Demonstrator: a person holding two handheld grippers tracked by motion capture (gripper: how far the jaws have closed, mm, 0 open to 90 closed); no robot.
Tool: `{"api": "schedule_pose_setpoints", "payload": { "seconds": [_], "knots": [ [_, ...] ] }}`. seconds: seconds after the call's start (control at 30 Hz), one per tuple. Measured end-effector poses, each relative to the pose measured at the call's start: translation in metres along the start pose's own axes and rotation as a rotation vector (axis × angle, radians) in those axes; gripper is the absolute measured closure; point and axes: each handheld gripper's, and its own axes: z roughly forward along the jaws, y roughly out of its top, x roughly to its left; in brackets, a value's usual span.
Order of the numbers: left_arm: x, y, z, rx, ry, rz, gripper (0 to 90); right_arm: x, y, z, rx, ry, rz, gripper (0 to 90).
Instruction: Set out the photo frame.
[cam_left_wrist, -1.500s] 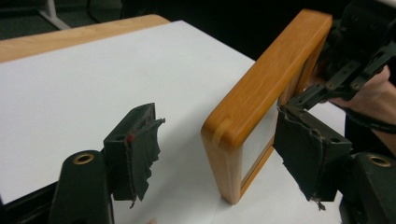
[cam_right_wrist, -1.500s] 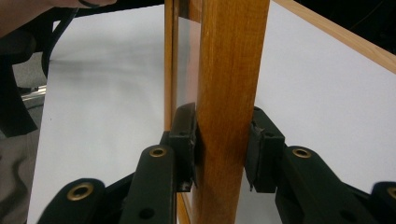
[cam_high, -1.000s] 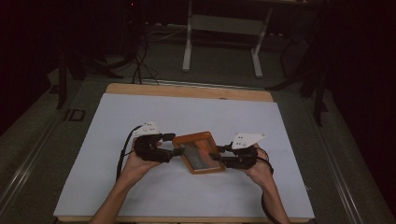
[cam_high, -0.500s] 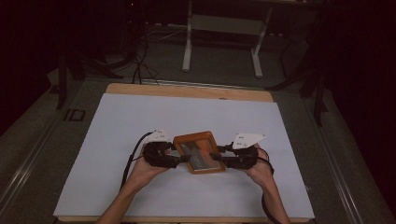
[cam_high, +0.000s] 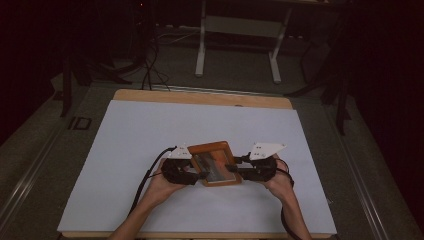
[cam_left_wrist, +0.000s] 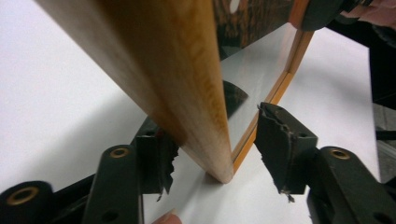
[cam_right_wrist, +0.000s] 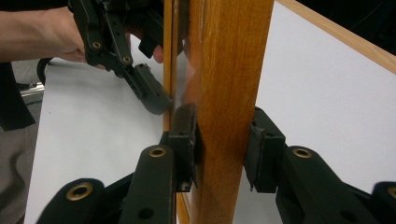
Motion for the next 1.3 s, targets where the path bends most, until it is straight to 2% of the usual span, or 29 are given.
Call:
{"api": "schedule_pose_setpoints", "payload": {
  "seconds": [0.07, 0.4, 0.83, 1.3],
  "knots": [
    [-0.0003, -0.0005, -0.0006, -0.007, 0.007, 0.006, 51.6, -0.0005, -0.0006, -0.0003, 0.0, 0.001, -0.001, 67.2],
    [-0.0009, -0.0011, -0.0015, -0.018, -0.013, 0.018, 57.5, -0.0034, -0.0043, -0.0023, 0.008, -0.005, 0.009, 65.8],
    [-0.0005, -0.0001, -0.0029, -0.034, -0.033, -0.009, 60.7, -0.0069, -0.0072, -0.0039, 0.007, 0.01, 0.036, 65.1],
    [-0.0013, 0.0035, -0.0099, -0.025, 0.023, 0.005, 60.3, -0.0054, -0.0062, 0.0037, 0.012, -0.008, 0.046, 63.4]
  ]
}}
